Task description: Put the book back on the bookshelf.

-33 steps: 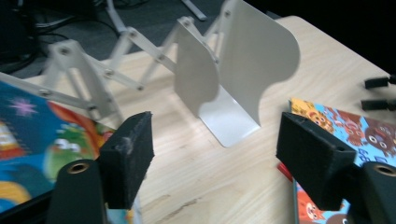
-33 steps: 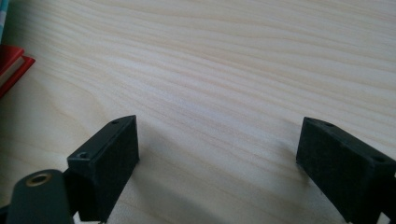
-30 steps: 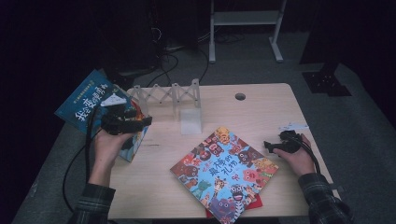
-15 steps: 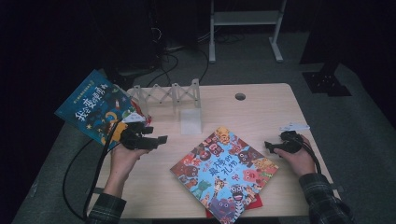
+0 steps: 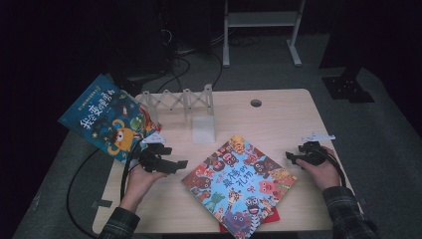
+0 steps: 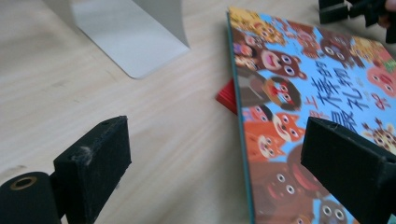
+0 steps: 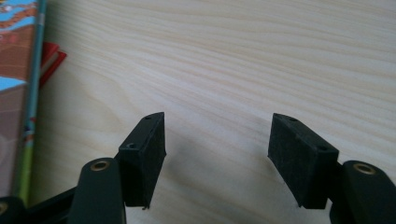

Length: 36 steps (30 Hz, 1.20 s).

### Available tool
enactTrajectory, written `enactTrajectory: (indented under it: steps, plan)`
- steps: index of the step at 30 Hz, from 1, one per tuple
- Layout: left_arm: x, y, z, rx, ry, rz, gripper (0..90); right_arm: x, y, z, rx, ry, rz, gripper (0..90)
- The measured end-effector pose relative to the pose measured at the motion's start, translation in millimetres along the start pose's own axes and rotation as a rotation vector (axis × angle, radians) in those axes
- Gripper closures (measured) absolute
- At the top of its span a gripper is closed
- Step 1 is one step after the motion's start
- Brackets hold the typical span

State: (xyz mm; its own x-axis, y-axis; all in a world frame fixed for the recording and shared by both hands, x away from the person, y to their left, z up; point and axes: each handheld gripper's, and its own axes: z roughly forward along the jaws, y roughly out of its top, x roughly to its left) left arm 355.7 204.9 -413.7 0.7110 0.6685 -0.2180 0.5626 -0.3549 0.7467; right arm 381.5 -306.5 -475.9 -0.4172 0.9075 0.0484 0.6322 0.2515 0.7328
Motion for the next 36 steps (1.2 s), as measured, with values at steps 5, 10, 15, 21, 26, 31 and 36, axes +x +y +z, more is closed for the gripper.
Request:
enactTrajectory:
  steps: [5,10,15,21,26,31,36]
  plan:
    - [-5.0,-7.6,2.1,0.021,-0.012,0.016,8.1,5.1,-2.5,-13.5,-0.002,0.025,-0.003,35.5]
    - [-4.6,-16.7,4.1,0.037,-0.041,-0.006,12.5,13.2,-7.3,-31.1,-0.021,0.065,-0.008,35.7]
    - [-3.4,-21.6,4.7,0.048,-0.056,-0.023,18.9,21.6,-18.8,-48.8,-0.020,0.093,-0.013,36.2]
    - [-3.9,-23.3,9.1,0.042,-0.062,-0.042,30.8,27.7,-33.4,-66.8,-0.014,0.106,-0.025,36.0]
    - [-0.7,-23.5,15.7,0.046,-0.049,-0.079,42.5,29.8,-43.8,-75.5,-0.004,0.114,-0.029,35.5]
    - [0.5,-24.1,21.6,0.082,-0.055,-0.076,48.9,31.5,-46.7,-76.8,0.004,0.111,-0.038,34.9]
    - [-2.2,-24.1,23.9,0.105,-0.078,-0.060,52.8,32.6,-46.3,-74.5,0.012,0.114,-0.045,34.1]
